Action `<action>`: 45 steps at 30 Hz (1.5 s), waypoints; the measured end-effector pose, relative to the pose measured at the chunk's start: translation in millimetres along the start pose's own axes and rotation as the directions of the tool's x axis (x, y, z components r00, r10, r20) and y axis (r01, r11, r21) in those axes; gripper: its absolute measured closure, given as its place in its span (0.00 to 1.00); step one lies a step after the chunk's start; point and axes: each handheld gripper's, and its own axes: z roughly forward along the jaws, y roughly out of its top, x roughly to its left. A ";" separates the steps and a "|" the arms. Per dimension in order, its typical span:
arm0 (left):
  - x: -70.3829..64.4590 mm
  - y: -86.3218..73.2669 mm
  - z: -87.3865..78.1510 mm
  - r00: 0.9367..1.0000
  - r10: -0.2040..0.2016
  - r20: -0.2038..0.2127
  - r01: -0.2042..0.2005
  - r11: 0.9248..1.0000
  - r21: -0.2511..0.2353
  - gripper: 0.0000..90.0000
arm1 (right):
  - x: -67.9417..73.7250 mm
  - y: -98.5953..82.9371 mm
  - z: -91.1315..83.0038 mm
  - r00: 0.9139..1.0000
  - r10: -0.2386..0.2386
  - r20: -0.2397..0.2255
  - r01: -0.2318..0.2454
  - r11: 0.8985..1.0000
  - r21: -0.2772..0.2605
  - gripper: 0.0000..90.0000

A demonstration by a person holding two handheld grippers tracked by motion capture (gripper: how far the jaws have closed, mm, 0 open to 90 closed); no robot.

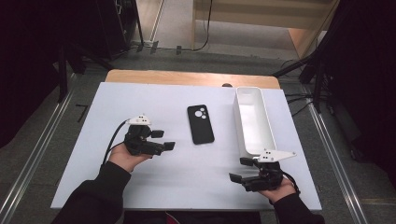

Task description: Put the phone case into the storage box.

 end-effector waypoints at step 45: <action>3.7 68.0 81.7 0.998 0.040 0.047 -0.043 0.997 0.065 0.27 | -1.5 1.1 -0.2 1.000 0.005 -0.007 -0.005 1.000 -0.005 0.20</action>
